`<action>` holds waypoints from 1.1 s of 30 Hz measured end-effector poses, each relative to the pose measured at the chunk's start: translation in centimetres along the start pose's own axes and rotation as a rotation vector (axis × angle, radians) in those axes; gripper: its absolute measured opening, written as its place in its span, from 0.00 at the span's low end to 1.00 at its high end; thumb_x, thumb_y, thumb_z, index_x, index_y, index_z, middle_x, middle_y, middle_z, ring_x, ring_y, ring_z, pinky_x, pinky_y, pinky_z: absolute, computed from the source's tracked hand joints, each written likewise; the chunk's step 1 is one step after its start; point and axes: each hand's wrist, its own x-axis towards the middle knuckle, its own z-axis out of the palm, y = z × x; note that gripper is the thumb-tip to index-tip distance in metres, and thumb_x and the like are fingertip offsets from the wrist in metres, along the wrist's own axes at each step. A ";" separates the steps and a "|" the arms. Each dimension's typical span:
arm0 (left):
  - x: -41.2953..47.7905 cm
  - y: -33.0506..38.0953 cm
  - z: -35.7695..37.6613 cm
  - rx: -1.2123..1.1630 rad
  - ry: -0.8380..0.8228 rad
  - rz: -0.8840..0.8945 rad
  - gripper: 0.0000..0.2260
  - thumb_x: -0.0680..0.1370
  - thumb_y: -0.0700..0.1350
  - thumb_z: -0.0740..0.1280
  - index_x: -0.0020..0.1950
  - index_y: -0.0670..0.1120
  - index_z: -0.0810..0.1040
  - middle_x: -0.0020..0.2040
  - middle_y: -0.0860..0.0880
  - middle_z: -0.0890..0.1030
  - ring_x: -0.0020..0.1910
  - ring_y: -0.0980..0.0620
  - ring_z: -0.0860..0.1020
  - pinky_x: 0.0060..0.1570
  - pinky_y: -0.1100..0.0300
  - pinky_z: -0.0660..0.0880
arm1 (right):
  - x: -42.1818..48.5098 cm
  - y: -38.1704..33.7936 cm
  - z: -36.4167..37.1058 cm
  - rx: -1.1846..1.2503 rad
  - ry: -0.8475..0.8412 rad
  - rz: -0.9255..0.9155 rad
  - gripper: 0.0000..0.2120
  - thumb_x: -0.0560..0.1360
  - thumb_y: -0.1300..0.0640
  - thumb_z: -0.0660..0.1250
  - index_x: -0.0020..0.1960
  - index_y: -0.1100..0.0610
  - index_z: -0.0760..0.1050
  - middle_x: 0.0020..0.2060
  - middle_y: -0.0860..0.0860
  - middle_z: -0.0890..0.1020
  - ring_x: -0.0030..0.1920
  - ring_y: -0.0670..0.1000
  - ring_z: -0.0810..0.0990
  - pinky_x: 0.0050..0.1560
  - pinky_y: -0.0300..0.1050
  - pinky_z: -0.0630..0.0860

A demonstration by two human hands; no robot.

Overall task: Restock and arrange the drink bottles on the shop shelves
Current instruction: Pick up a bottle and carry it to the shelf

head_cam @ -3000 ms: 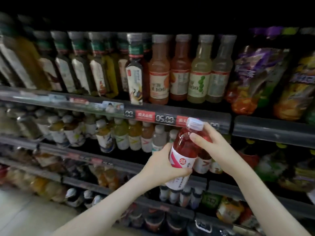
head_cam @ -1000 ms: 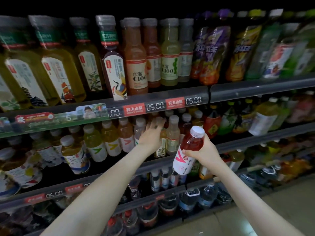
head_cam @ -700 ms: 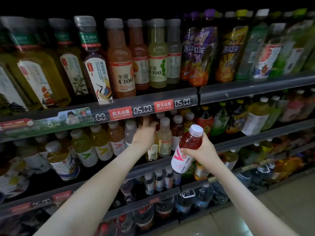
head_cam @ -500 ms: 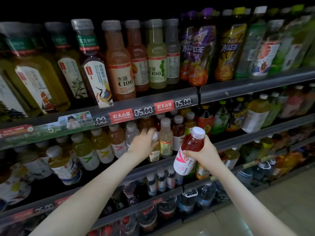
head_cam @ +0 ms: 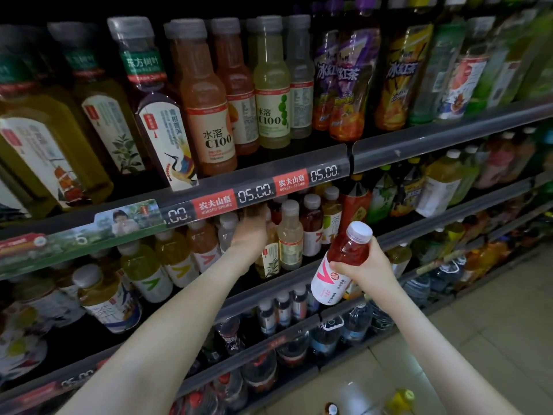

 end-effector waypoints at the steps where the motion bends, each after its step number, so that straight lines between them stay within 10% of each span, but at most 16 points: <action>1: 0.2 0.2 -0.1 0.005 -0.010 0.000 0.15 0.83 0.46 0.56 0.69 0.47 0.65 0.57 0.45 0.75 0.46 0.52 0.70 0.45 0.58 0.66 | 0.0 0.2 -0.1 -0.001 0.008 0.011 0.31 0.63 0.59 0.79 0.60 0.47 0.67 0.52 0.45 0.79 0.54 0.50 0.78 0.55 0.52 0.75; 5: 1.0 0.6 -0.4 0.002 0.013 -0.075 0.09 0.83 0.45 0.56 0.61 0.45 0.68 0.52 0.46 0.74 0.51 0.48 0.75 0.47 0.57 0.68 | 0.7 0.8 -0.7 -0.016 0.014 0.029 0.32 0.63 0.58 0.79 0.60 0.48 0.67 0.53 0.46 0.79 0.55 0.51 0.78 0.56 0.55 0.76; 8: 1.5 0.3 0.6 0.134 0.044 -0.047 0.18 0.82 0.49 0.57 0.70 0.47 0.64 0.67 0.43 0.70 0.64 0.42 0.70 0.58 0.51 0.71 | 1.9 0.6 -1.1 -0.019 -0.018 0.006 0.31 0.64 0.60 0.79 0.60 0.47 0.66 0.50 0.43 0.78 0.52 0.48 0.77 0.52 0.48 0.73; 14: 1.5 2.9 4.5 0.292 0.184 0.118 0.33 0.75 0.58 0.61 0.77 0.48 0.56 0.71 0.43 0.68 0.72 0.40 0.61 0.68 0.37 0.30 | 5.3 0.2 -2.1 -0.008 -0.103 -0.079 0.33 0.65 0.62 0.78 0.65 0.51 0.66 0.51 0.44 0.77 0.52 0.47 0.75 0.51 0.43 0.69; 19: 1.5 4.8 6.2 0.170 0.286 0.019 0.25 0.65 0.48 0.76 0.58 0.39 0.76 0.46 0.38 0.77 0.48 0.34 0.77 0.54 0.36 0.70 | 7.9 0.5 -3.0 -0.023 -0.181 -0.144 0.35 0.65 0.62 0.78 0.66 0.51 0.65 0.51 0.43 0.76 0.54 0.46 0.75 0.53 0.43 0.70; 23: -1.1 5.4 7.3 0.010 0.303 0.010 0.23 0.76 0.51 0.66 0.68 0.44 0.67 0.58 0.40 0.71 0.57 0.39 0.70 0.53 0.48 0.71 | 9.0 0.9 -3.1 -0.018 -0.230 -0.195 0.35 0.65 0.63 0.78 0.65 0.51 0.64 0.49 0.38 0.74 0.51 0.42 0.75 0.54 0.41 0.69; 33: -7.8 2.2 6.4 -0.160 0.394 -0.141 0.20 0.78 0.51 0.65 0.65 0.43 0.66 0.50 0.45 0.77 0.45 0.45 0.78 0.37 0.61 0.69 | 9.9 0.4 0.4 0.049 -0.361 -0.337 0.35 0.65 0.65 0.78 0.63 0.48 0.63 0.53 0.39 0.73 0.52 0.35 0.73 0.52 0.27 0.68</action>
